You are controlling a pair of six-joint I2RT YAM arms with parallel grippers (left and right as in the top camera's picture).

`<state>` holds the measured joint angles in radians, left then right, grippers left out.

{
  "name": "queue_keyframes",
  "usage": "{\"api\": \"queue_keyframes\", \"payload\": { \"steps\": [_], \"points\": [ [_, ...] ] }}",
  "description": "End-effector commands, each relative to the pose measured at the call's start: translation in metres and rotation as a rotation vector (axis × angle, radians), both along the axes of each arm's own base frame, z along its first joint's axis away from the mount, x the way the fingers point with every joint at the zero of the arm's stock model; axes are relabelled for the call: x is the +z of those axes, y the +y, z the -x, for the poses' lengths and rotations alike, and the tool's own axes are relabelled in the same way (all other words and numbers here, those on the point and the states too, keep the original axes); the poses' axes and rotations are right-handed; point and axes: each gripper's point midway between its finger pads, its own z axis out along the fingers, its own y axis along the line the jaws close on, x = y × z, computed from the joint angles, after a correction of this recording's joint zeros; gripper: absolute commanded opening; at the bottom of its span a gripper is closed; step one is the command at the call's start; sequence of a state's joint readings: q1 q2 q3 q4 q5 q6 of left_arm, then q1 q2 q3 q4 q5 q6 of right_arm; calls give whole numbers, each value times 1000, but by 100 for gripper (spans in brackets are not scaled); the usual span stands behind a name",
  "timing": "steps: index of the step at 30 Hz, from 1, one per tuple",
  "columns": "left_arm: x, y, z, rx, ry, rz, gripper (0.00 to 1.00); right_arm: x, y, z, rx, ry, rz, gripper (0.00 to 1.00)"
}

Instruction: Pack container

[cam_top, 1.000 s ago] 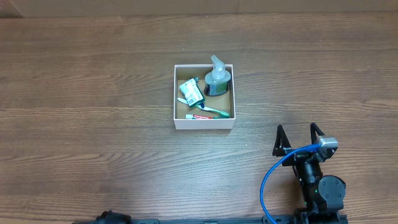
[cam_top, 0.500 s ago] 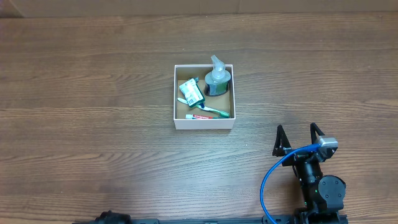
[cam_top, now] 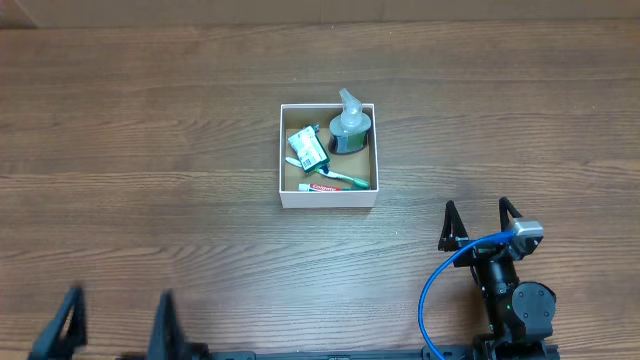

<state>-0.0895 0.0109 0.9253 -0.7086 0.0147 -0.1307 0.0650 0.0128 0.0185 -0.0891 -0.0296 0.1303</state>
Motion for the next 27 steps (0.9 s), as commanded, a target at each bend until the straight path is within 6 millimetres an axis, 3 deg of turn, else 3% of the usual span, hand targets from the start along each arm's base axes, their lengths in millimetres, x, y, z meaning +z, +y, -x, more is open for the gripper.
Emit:
{"api": "queue_keyframes", "payload": {
  "steps": [1,5,6,11,21,27],
  "points": [
    [-22,-32,-45,-125,-79,-159,100,-1,-1,0,0,-7,0,100],
    [-57,-39,-84,-138,-121,-203,100,-1,-1,0,0,-7,0,100],
    [-75,-40,-96,-136,-113,-211,100,-1,-1,0,0,-7,0,100],
    [-124,-38,-118,-135,-25,-221,100,-1,-1,0,0,-7,0,100],
    [-210,-25,-142,-92,160,-196,100,-1,-1,0,0,-7,0,100],
    [-235,-13,-147,-37,237,-153,100,-1,-1,0,0,-7,0,100]
  ]
}}
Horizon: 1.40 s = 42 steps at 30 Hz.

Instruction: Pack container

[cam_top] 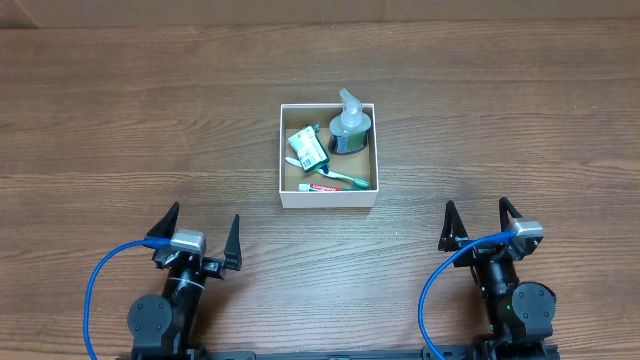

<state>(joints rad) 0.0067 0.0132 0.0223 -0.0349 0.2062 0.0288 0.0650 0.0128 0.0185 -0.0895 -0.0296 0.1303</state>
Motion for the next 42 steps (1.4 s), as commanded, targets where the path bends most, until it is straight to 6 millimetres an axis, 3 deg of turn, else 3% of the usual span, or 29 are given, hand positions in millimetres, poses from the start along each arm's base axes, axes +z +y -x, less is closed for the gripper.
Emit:
{"api": "queue_keyframes", "payload": {
  "steps": [1,7,13,42],
  "points": [
    [-12,13,-2,71,37,31,100,-1,-1,0,0,-7,0,100],
    [-13,46,-3,261,42,117,100,-1,-1,0,0,-7,0,100],
    [-13,57,-2,310,41,141,100,-1,-1,0,0,-7,0,100],
    [-16,57,-2,310,55,140,100,-1,-1,0,0,-7,0,100]
  ]
}}
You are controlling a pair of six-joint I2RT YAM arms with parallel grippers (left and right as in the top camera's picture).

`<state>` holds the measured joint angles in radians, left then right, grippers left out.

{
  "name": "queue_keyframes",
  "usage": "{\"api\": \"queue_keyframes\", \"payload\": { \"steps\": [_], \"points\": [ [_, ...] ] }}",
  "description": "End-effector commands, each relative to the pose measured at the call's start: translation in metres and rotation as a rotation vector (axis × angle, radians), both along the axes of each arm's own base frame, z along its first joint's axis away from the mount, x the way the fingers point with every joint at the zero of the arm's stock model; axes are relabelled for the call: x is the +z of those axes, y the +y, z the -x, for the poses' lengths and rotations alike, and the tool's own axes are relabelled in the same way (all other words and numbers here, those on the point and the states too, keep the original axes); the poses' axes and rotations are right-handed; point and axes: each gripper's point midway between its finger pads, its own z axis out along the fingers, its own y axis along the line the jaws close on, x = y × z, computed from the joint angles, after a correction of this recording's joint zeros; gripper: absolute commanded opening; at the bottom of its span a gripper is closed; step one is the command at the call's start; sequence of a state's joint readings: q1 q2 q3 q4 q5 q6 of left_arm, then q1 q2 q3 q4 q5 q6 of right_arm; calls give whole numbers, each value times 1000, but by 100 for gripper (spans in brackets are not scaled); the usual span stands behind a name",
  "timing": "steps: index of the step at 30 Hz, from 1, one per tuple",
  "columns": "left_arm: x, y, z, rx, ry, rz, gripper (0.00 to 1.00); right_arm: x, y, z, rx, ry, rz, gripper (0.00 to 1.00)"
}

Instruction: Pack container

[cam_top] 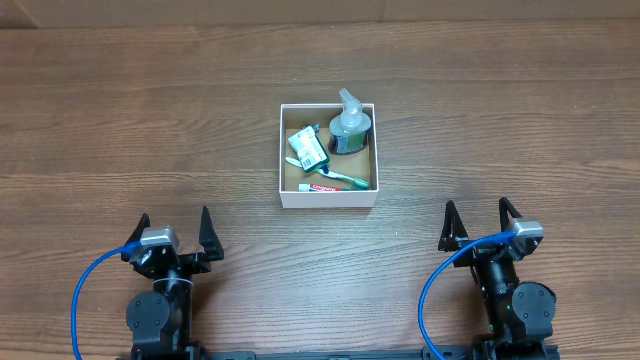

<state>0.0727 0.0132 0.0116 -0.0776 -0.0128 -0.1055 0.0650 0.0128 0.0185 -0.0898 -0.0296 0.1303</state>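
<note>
A white square container stands at the middle of the wooden table. Inside it are a grey pump bottle at the back right, a green and white packet at the left, and a toothbrush with a small red and white tube along the front. My left gripper is open near the front left edge, empty. My right gripper is open near the front right, also empty. Both are well short of the container.
Blue cables loop beside each arm base at the front edge. A brown cardboard wall runs along the back of the table.
My left arm has shifted a little to the left, its open gripper now farther from the container. The right arm and the container's contents have not moved.
At first my left gripper was open at the bottom left corner, mostly out of frame. Then it stood open at the front left, closer to the middle. Now it rests slightly farther left. The right gripper stayed open and still throughout.
</note>
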Motion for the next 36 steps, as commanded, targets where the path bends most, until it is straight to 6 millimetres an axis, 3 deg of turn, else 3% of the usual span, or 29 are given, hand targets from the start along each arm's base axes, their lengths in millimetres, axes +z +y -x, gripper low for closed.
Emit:
{"api": "queue_keyframes", "payload": {
  "steps": [1,6,29,36],
  "points": [
    [-1,4,0,20,-7,13,100,-1,-1,0,0,-7,0,100],
    [-1,4,0,20,-7,13,100,-1,8,1,35,-7,0,100],
    [-1,4,0,20,-7,13,100,-1,8,1,34,-7,0,100],
    [-1,4,0,20,-7,13,100,-1,-4,0,-15,-7,0,100]
  ]
}}
